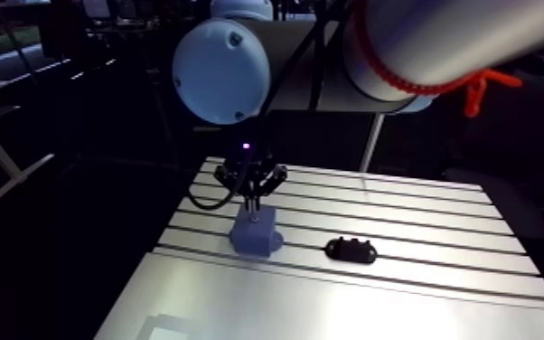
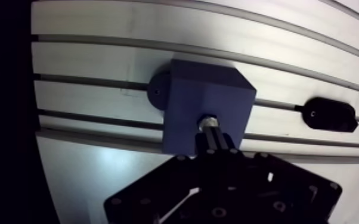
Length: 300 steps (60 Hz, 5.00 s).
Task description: Pick up the M10 bolt and insert it into the hex recess until seated.
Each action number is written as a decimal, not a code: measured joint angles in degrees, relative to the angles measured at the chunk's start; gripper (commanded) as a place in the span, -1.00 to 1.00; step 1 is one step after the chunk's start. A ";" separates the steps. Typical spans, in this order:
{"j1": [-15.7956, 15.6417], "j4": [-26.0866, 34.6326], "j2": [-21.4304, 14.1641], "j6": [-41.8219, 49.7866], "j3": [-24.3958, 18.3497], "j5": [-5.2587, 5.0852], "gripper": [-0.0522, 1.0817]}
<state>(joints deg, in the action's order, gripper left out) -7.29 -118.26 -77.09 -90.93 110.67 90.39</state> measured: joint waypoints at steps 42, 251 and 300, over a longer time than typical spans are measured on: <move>0.06 -0.09 0.88 -0.11 0.26 0.00 0.99; 4.36 28.17 -8.88 1.97 -21.81 2.13 -0.90; 7.54 29.14 -11.07 1.67 -22.53 2.29 -0.90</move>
<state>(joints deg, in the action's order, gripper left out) 0.25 -89.12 -88.16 -89.26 88.14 92.68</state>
